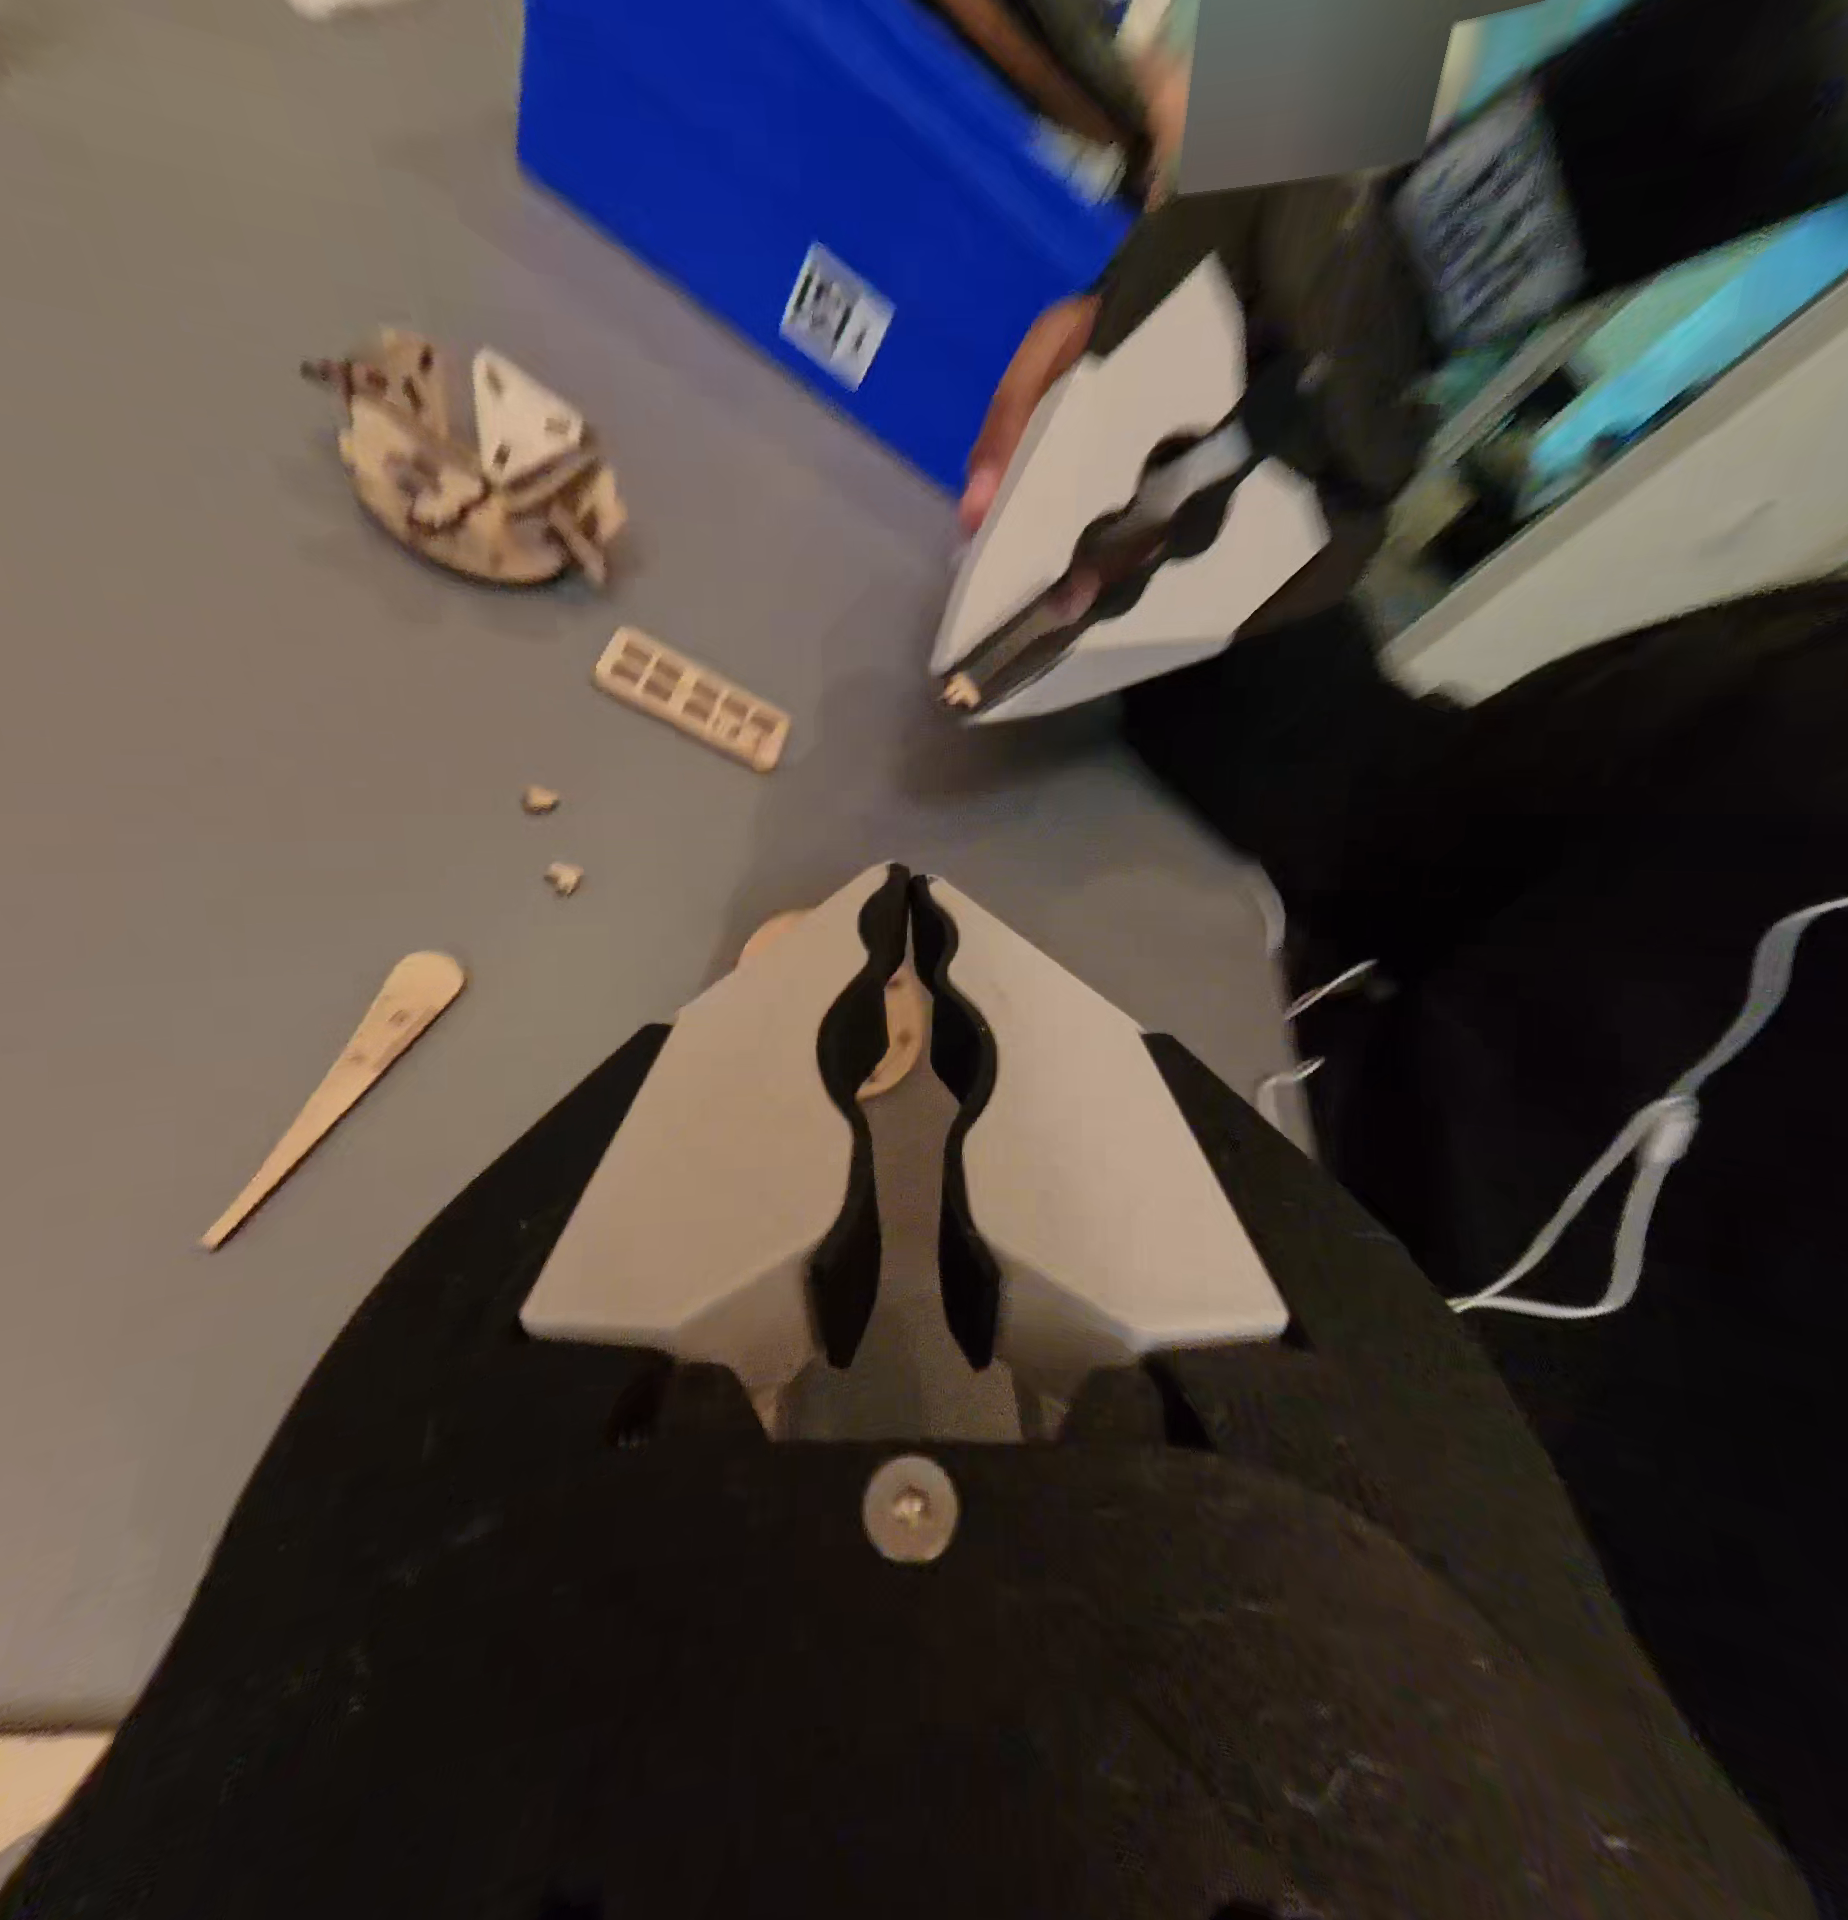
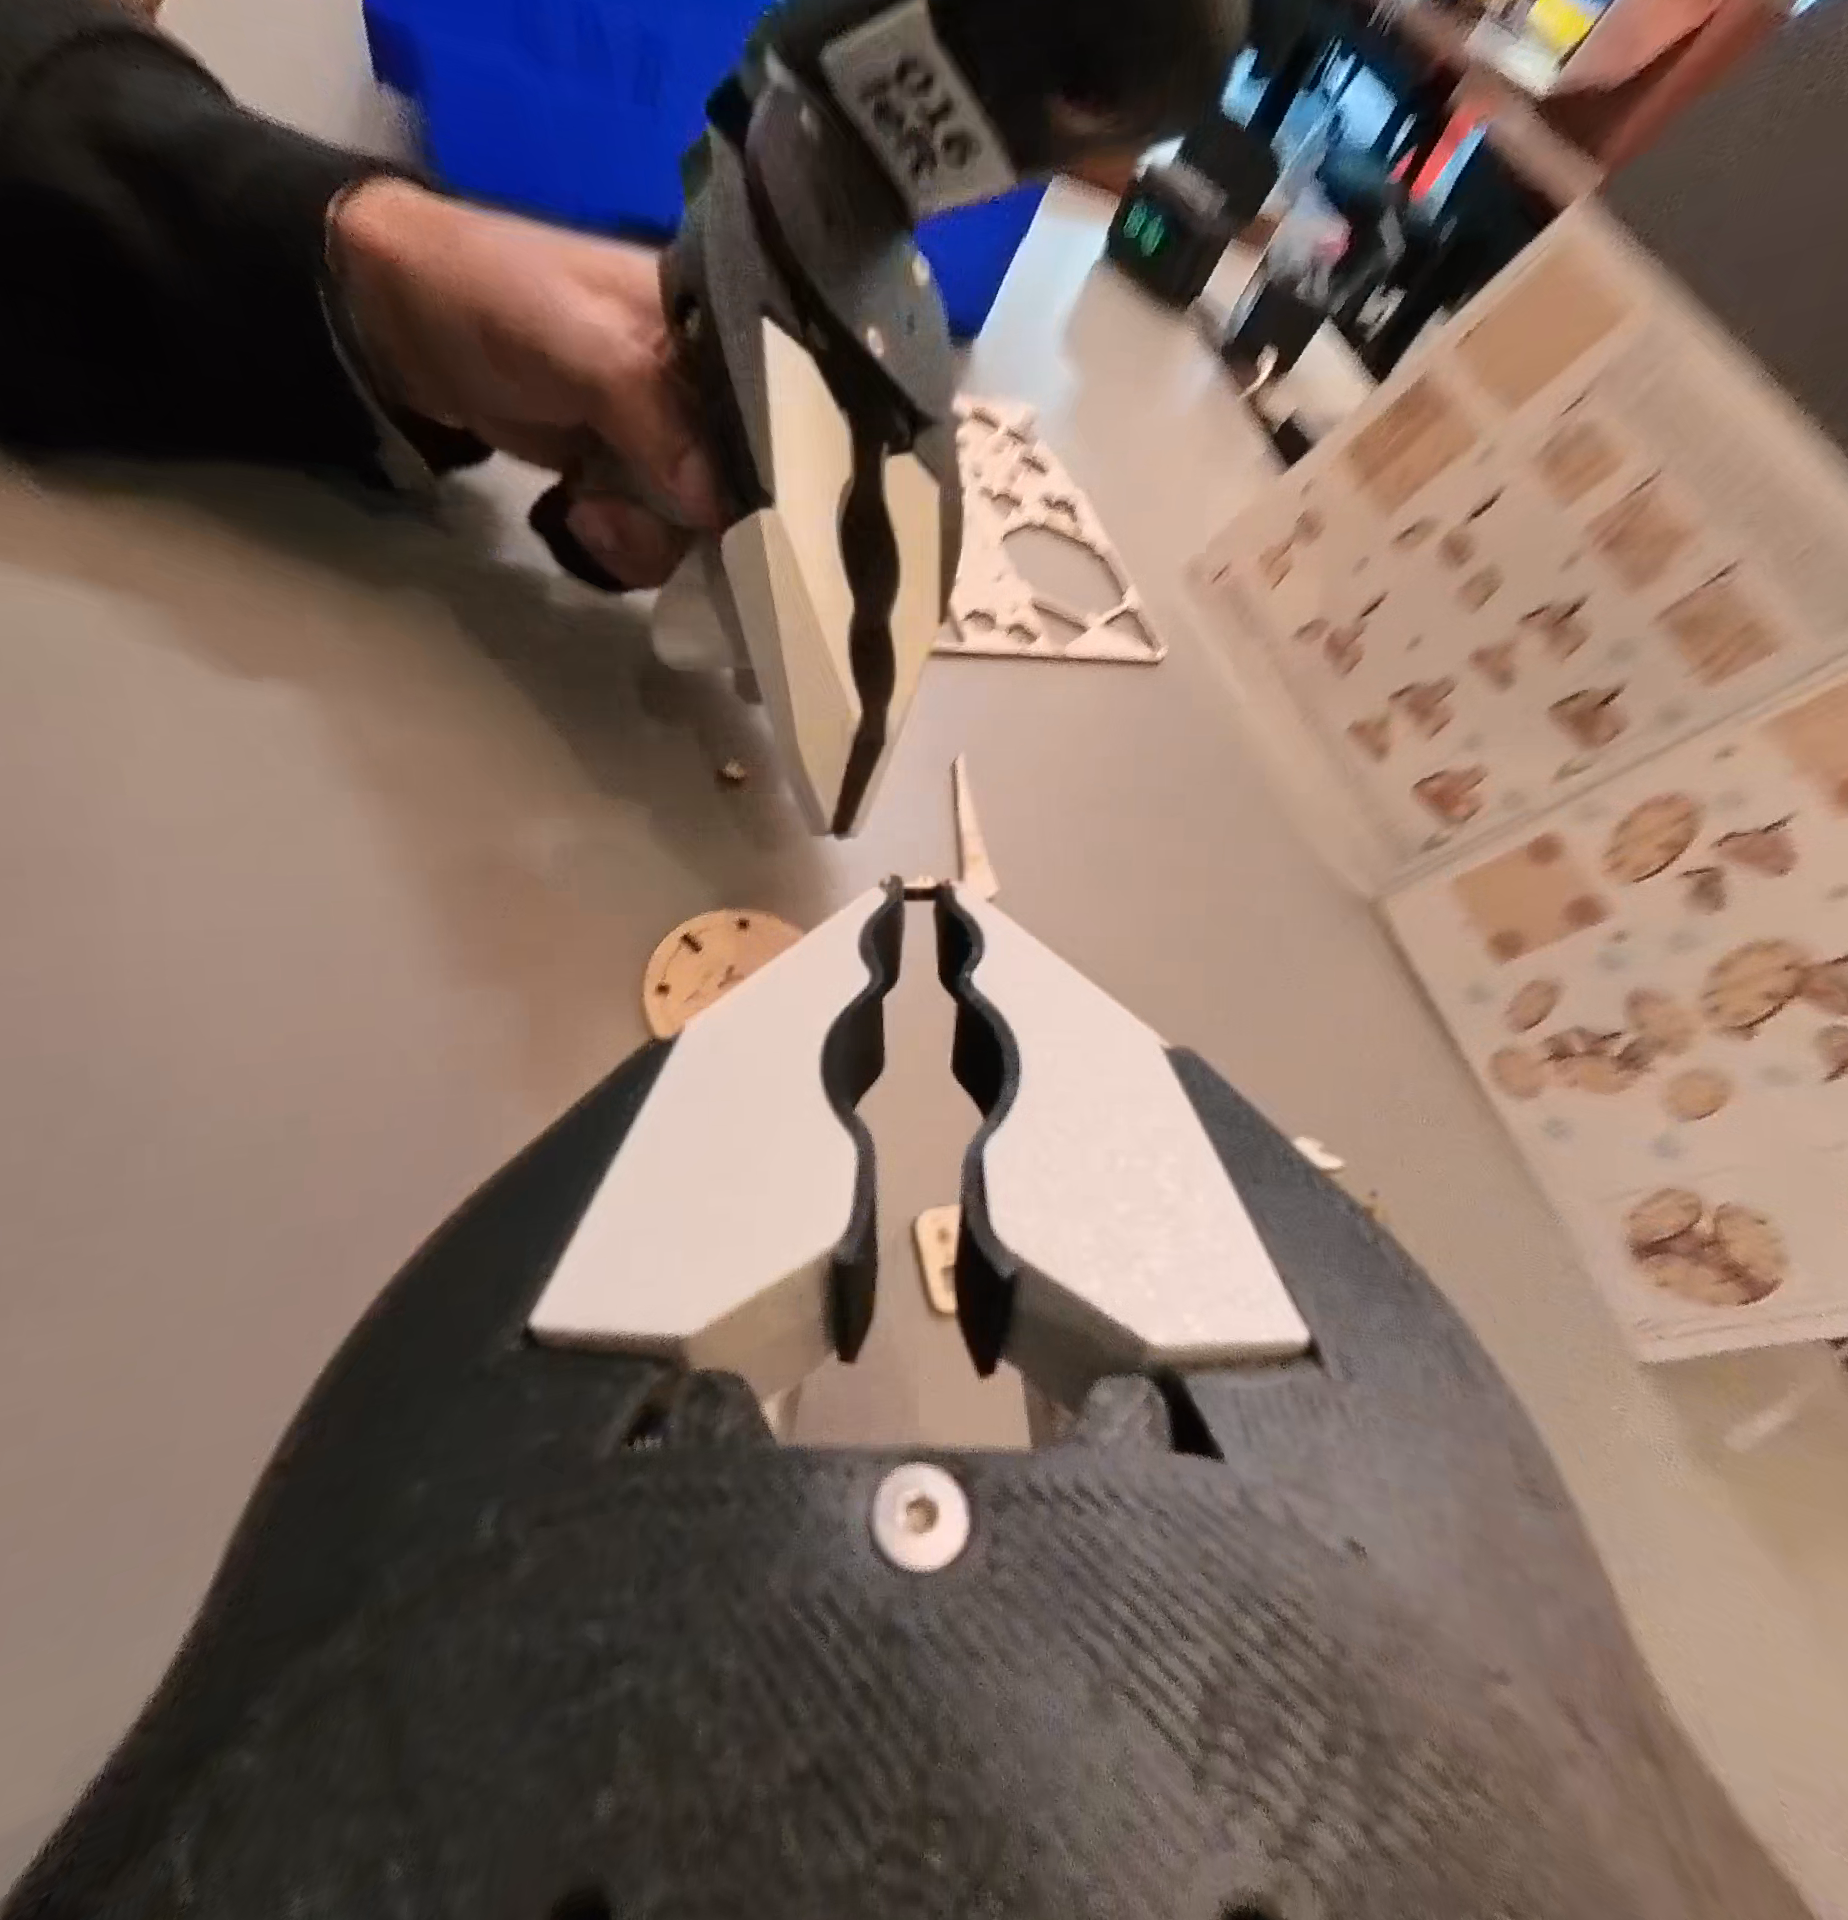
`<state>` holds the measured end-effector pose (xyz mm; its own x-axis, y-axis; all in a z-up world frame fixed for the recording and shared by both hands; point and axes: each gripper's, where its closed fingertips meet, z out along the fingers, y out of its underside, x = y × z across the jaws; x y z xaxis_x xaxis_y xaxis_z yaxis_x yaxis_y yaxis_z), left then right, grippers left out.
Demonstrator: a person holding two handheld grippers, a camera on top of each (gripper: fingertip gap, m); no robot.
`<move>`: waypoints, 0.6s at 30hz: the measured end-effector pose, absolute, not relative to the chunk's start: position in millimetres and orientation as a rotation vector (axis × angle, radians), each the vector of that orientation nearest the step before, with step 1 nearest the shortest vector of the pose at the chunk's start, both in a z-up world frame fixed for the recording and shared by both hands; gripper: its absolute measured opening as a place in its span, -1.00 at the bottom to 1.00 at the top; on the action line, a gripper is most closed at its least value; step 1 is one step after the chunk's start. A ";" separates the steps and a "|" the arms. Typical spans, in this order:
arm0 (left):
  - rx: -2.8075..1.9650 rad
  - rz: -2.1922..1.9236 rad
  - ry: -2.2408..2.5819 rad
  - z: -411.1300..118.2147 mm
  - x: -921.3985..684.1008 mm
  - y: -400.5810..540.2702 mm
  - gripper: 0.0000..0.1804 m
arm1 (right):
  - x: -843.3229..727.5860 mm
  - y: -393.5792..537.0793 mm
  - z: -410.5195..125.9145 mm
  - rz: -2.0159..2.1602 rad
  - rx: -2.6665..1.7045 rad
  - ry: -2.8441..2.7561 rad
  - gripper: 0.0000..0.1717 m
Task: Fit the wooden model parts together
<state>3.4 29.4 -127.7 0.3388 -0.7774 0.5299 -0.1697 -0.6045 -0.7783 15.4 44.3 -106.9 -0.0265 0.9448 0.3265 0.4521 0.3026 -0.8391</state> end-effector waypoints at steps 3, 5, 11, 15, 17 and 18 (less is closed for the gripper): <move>-2.108 -1.066 0.973 -156.0 4.9 25.4 -1.00 | 17.3 33.5 -126.7 0.628 -1.371 -1.749 -0.95; -2.142 -1.007 1.022 -165.4 8.1 22.6 -1.00 | 19.7 25.2 -145.4 0.629 -1.465 -1.838 -0.95; -2.215 -0.785 1.124 -189.5 8.5 22.6 -1.00 | 31.9 21.8 -175.5 0.576 -1.651 -2.070 -0.95; -2.219 -0.770 1.122 -189.7 8.2 23.1 -1.00 | 32.7 20.6 -180.7 0.543 -1.753 -2.162 -0.95; -2.222 -0.775 1.116 -189.8 8.1 23.1 -1.00 | 33.6 22.4 -184.7 0.452 -1.779 -2.203 -0.95; -2.225 -0.780 1.110 -189.8 8.2 23.1 -1.00 | 33.0 21.9 -185.2 0.422 -1.785 -2.218 -0.95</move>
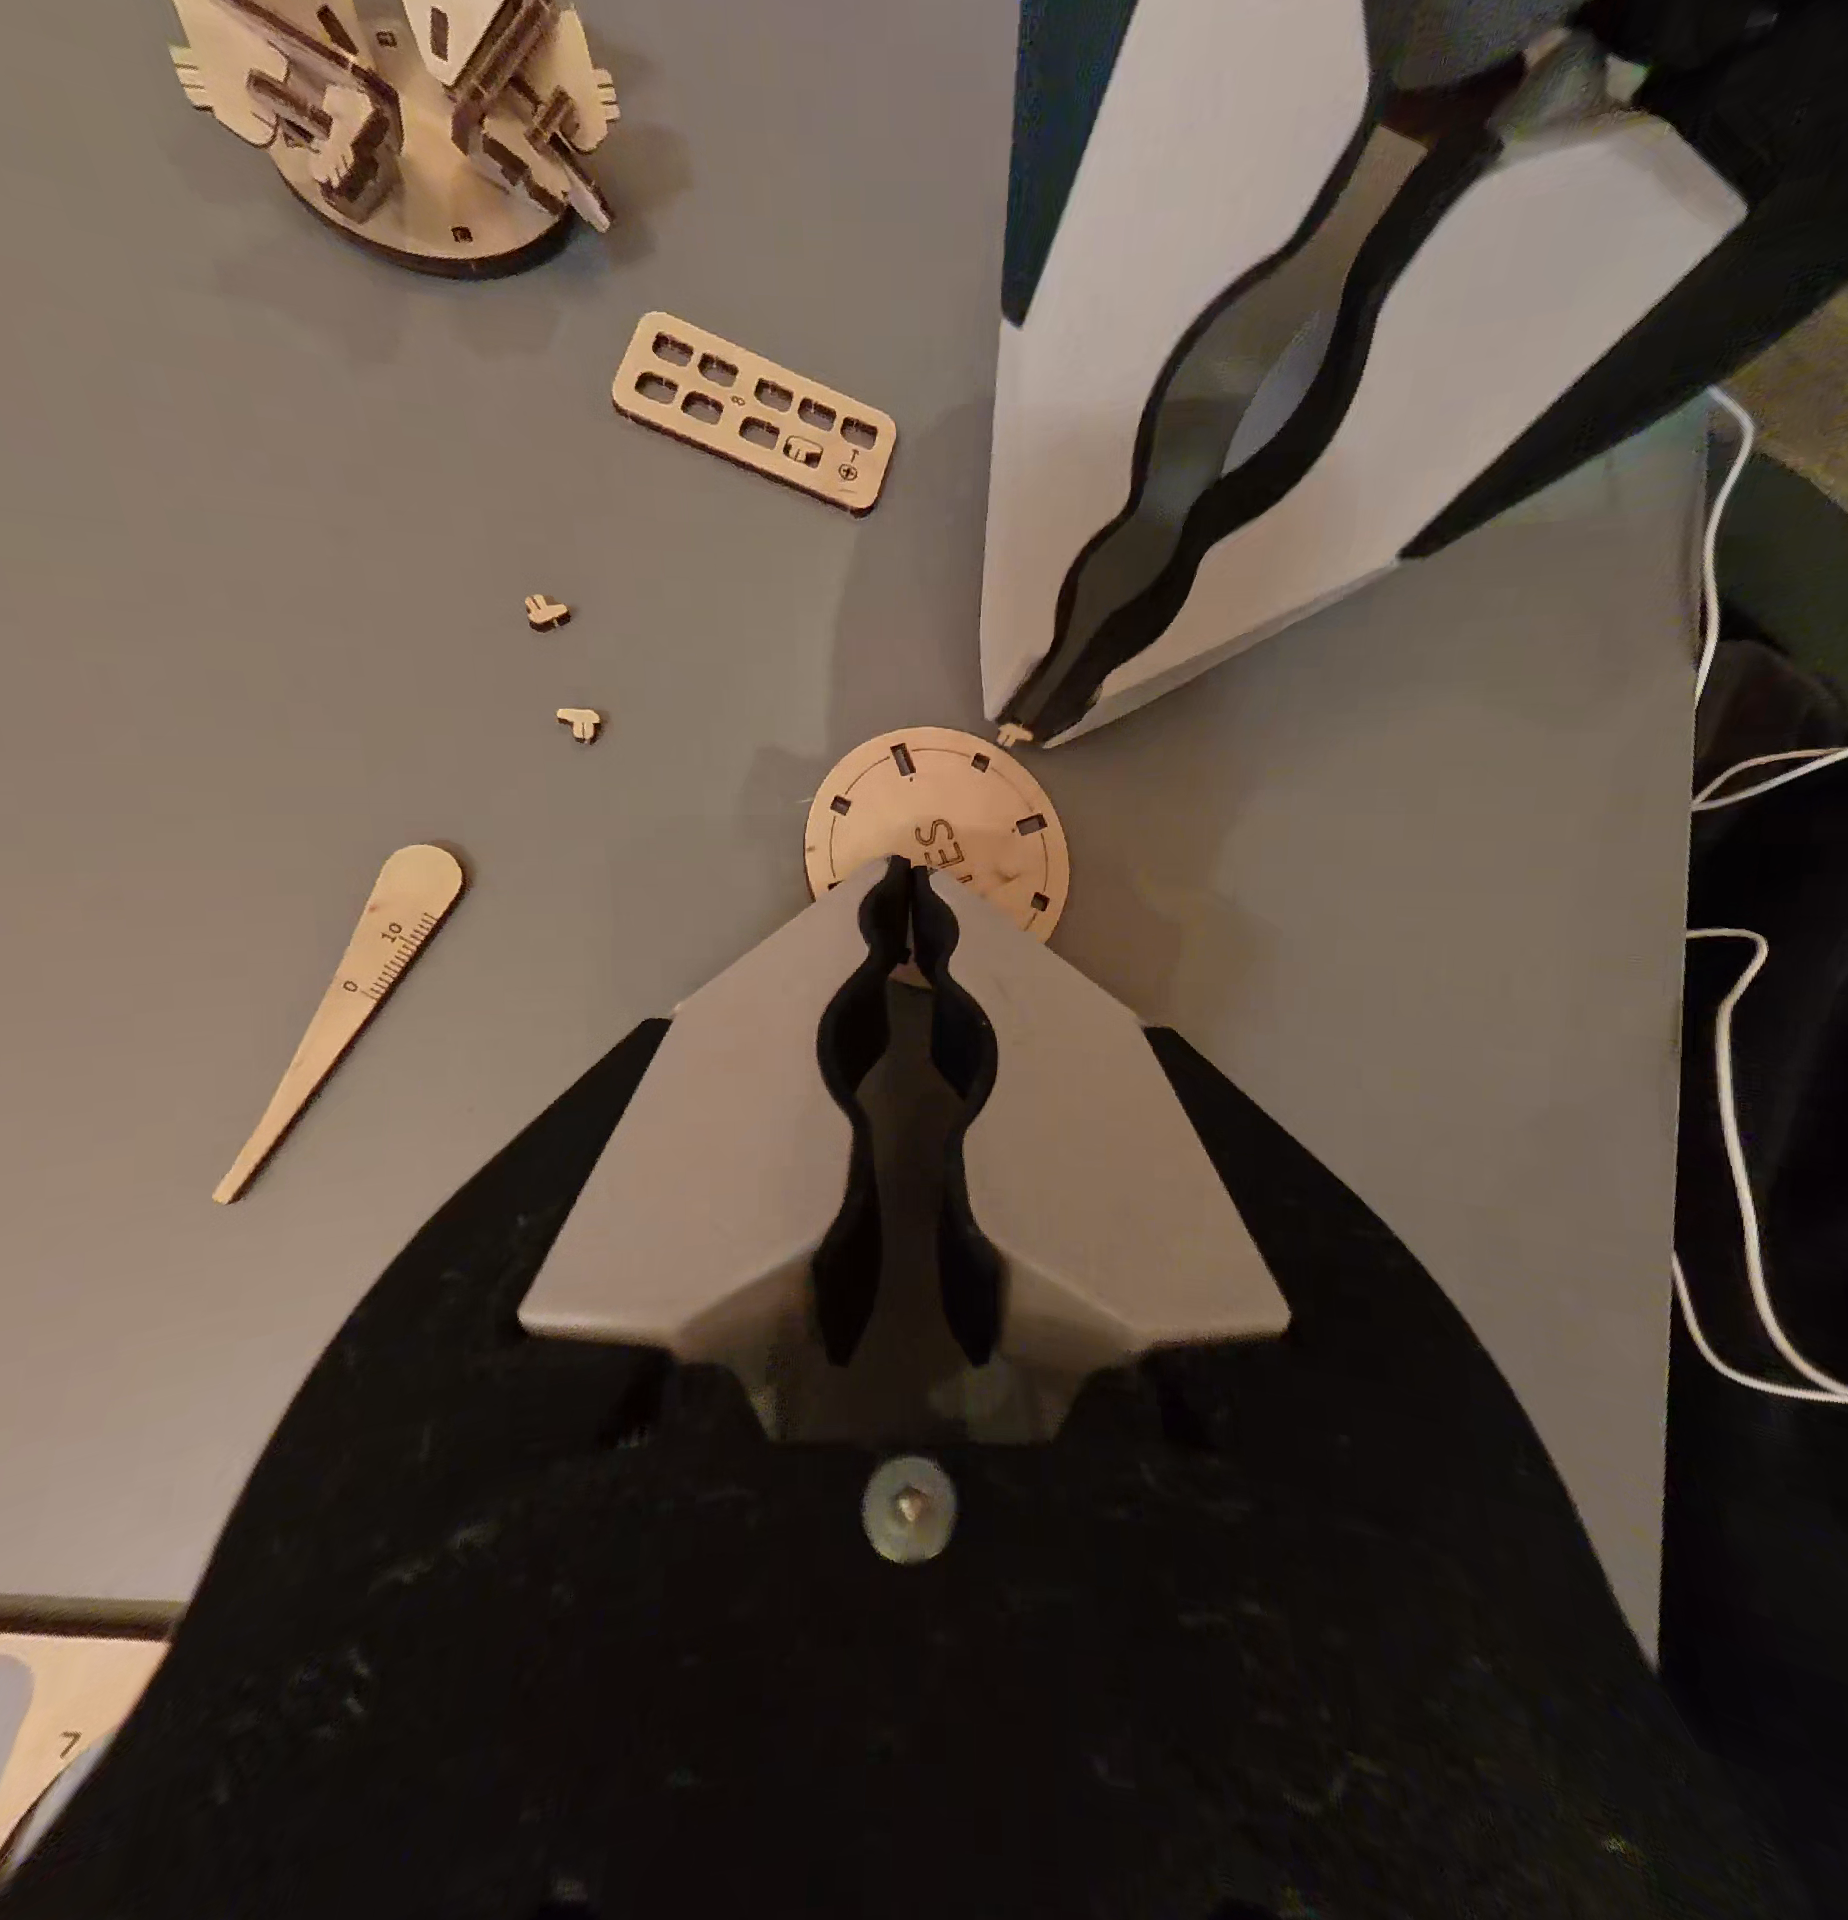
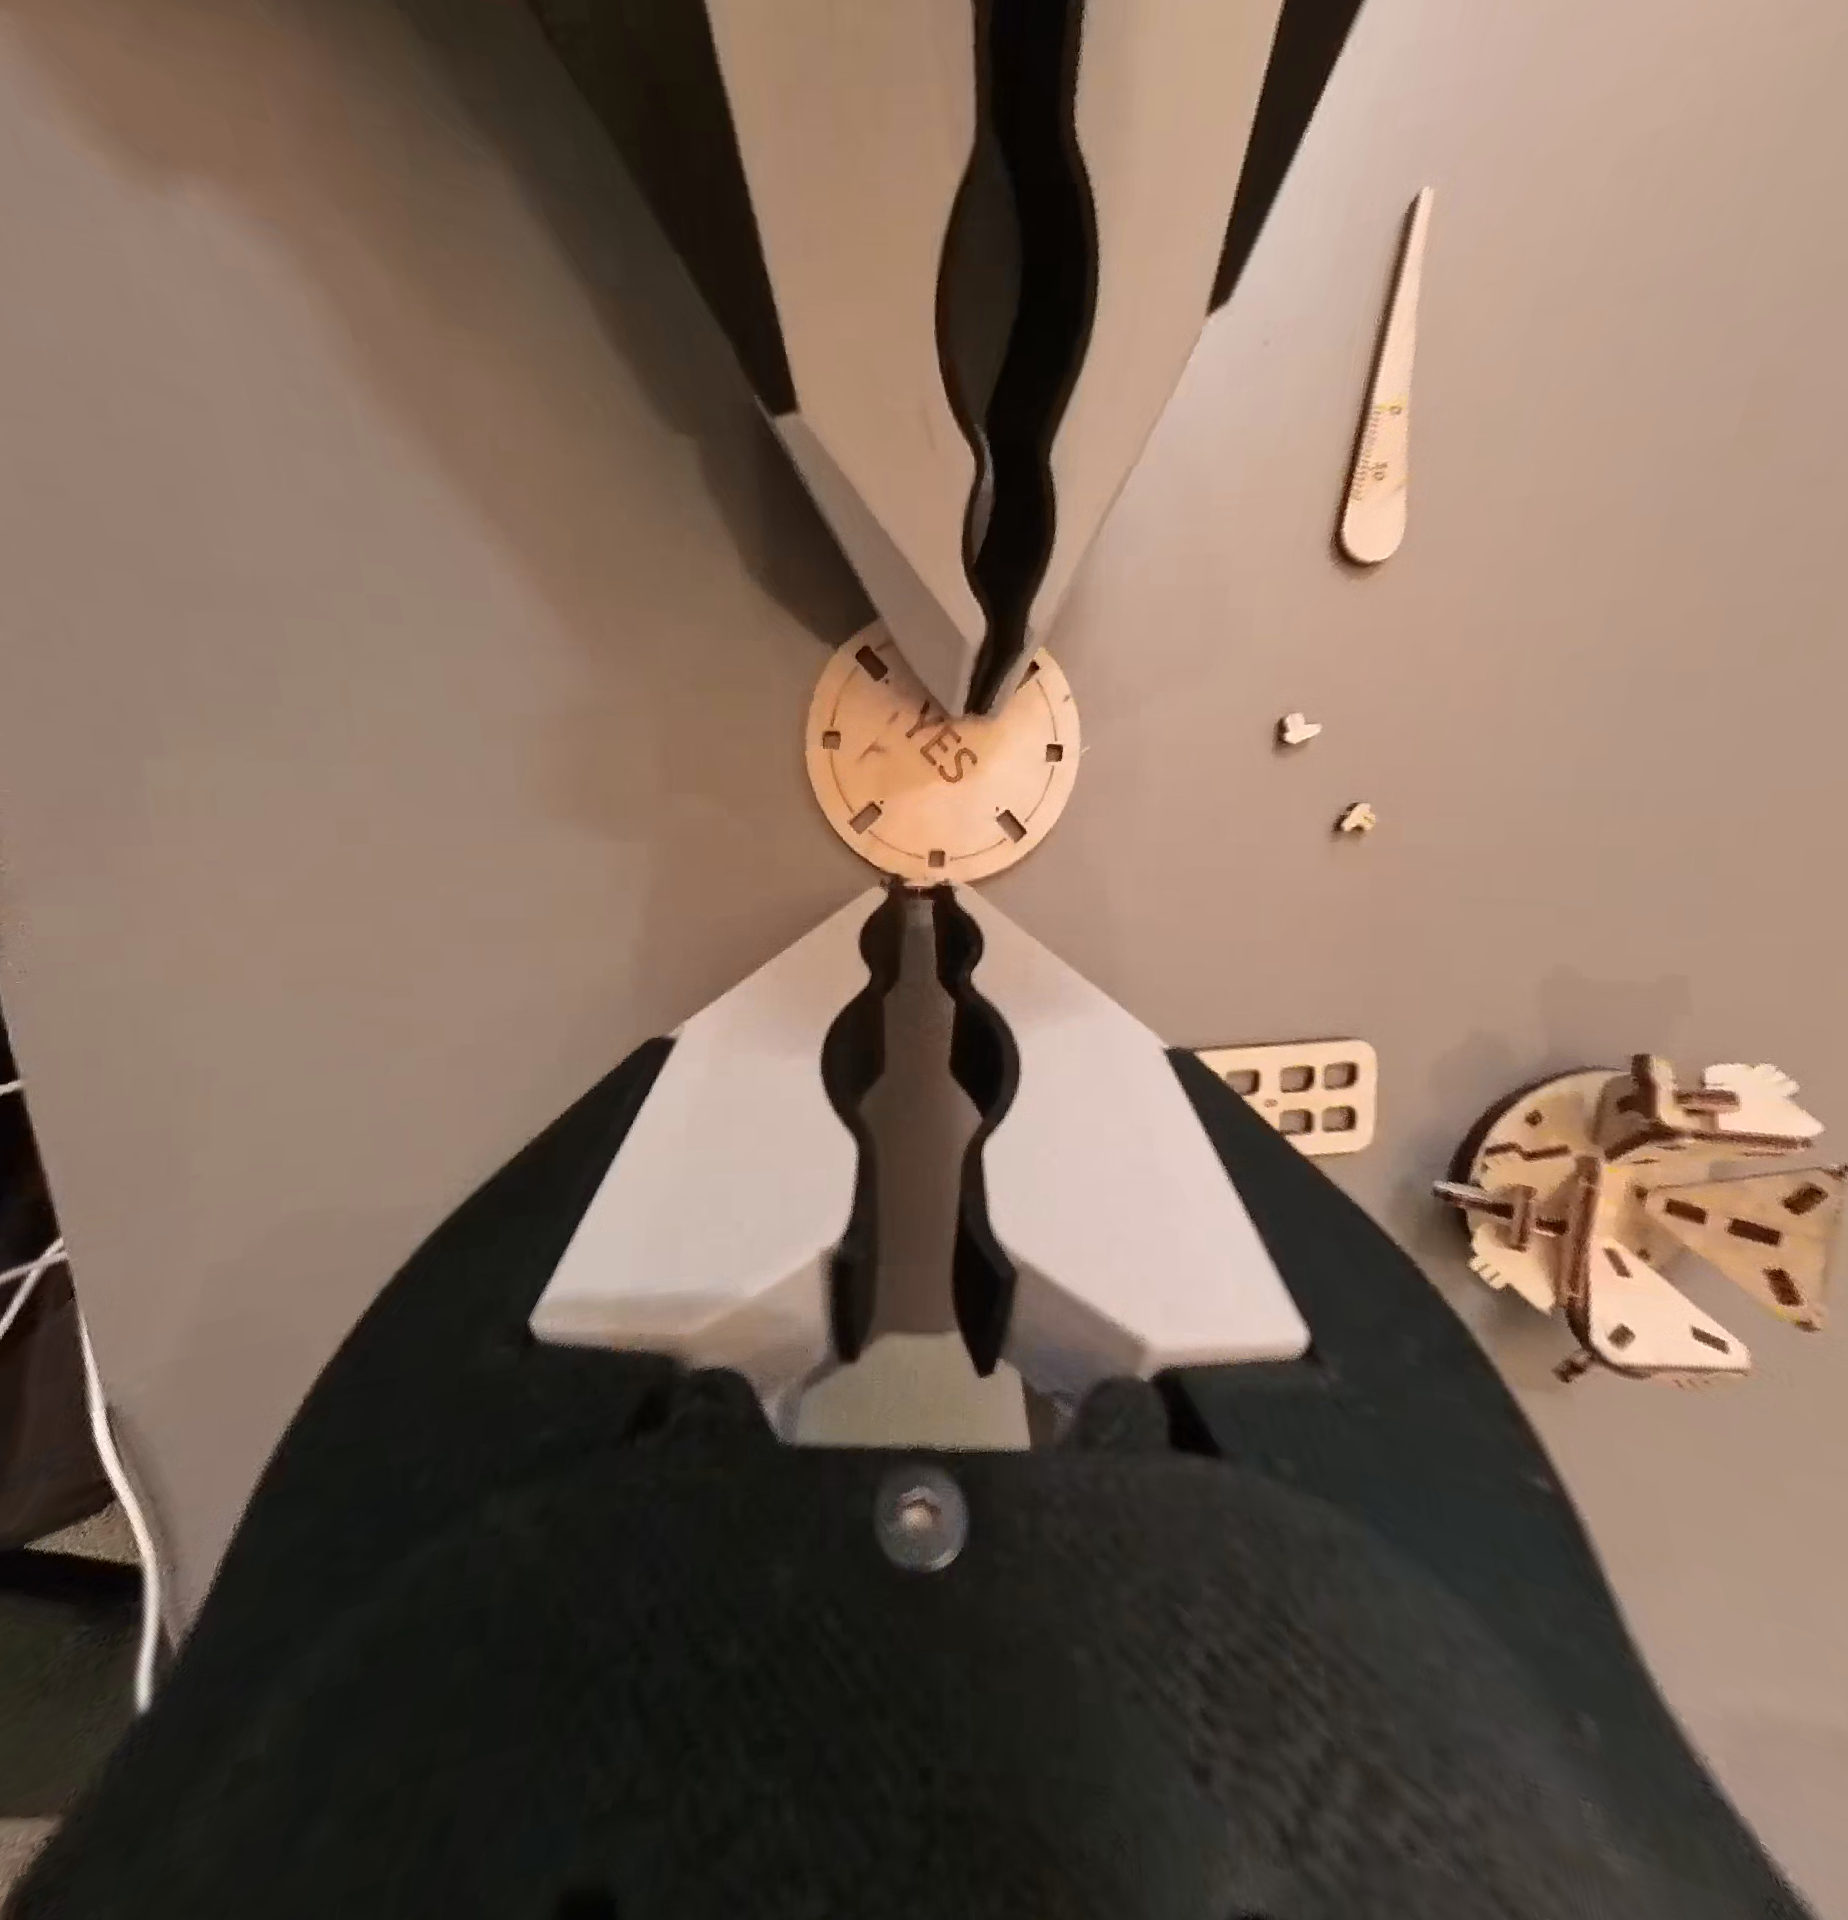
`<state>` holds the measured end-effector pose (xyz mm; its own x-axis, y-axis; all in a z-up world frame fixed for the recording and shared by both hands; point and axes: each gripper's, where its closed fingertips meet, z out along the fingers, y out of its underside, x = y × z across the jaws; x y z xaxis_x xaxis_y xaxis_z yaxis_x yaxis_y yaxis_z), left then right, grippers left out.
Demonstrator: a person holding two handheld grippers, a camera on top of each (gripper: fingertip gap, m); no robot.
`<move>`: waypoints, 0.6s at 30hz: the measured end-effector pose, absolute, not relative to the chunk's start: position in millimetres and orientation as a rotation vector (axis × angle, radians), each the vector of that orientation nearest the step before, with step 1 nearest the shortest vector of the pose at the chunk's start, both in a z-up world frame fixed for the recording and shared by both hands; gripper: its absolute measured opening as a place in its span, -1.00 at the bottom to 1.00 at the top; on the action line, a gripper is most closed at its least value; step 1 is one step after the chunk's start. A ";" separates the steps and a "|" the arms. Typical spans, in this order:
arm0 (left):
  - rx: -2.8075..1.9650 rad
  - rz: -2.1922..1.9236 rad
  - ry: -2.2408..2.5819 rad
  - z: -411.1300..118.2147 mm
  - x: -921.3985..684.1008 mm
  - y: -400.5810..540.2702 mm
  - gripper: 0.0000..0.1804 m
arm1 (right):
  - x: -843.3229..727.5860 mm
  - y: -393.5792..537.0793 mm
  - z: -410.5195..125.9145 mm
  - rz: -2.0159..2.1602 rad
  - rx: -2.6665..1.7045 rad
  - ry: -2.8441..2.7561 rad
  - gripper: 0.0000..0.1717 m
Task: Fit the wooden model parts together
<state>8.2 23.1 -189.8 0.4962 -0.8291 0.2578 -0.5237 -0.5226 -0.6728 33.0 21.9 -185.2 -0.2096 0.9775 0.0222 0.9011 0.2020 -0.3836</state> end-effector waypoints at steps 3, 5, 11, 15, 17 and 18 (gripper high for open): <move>-2.238 -0.805 1.087 -189.8 8.0 23.1 -1.00 | 29.6 21.9 -184.1 0.369 -1.796 -2.239 -0.95; -2.244 -0.815 1.074 -189.7 7.9 23.2 -1.00 | 29.5 23.4 -184.8 0.337 -1.816 -2.255 -0.95; -2.261 -0.837 1.046 -189.8 7.8 23.2 -1.00 | 29.1 22.7 -188.0 0.299 -1.839 -2.306 -0.95; -2.268 -0.842 1.036 -189.7 7.8 23.2 -1.00 | 29.9 22.4 -188.2 0.254 -1.833 -2.338 -0.95; -2.269 -0.839 1.036 -189.8 7.9 23.3 -1.00 | 30.1 22.9 -188.8 0.234 -1.829 -2.348 -0.96; -2.268 -0.837 1.035 -189.7 7.8 23.3 -1.00 | 30.0 23.0 -189.3 0.229 -1.833 -2.352 -0.95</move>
